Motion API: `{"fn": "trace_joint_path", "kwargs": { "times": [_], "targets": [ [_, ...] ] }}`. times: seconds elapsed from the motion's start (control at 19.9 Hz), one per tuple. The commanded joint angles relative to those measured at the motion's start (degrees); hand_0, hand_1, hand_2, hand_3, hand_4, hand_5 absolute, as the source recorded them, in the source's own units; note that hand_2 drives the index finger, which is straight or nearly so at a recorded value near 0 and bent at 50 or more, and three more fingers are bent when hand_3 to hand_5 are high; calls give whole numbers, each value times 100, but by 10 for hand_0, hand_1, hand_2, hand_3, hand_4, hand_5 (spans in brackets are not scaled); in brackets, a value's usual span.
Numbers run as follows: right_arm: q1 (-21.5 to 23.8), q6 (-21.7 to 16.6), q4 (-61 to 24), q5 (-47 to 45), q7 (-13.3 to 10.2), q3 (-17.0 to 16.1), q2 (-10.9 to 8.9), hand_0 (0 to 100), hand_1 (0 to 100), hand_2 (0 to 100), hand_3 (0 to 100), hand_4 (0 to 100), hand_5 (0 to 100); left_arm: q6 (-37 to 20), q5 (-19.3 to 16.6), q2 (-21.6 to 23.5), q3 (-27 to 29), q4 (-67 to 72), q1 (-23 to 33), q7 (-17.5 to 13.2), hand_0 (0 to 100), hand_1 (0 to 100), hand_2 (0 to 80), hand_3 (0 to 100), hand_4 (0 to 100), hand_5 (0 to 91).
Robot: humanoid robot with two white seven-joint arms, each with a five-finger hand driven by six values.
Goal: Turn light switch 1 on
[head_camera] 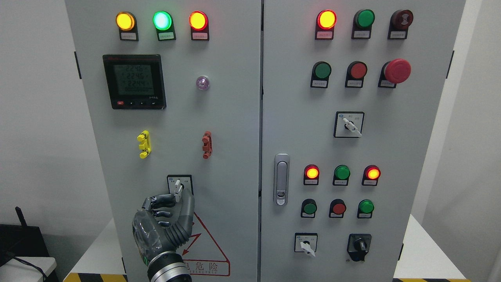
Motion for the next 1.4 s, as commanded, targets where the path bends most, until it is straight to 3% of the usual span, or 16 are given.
{"fn": "trace_joint_path", "kwargs": {
  "times": [0.0, 1.35],
  "targets": [
    [0, -1, 4, -105, -3, 0, 0, 120, 389, 0, 0, 0, 0, 15, 94, -2, 21, 70, -80, 23, 172, 584, 502, 633, 701, 661],
    [0, -1, -5, -105, 6, 0, 0, 120, 389, 0, 0, 0, 0, 147, 279, -2, 3, 44, -124, 14, 229, 537, 549, 652, 726, 680]
  ]
}}
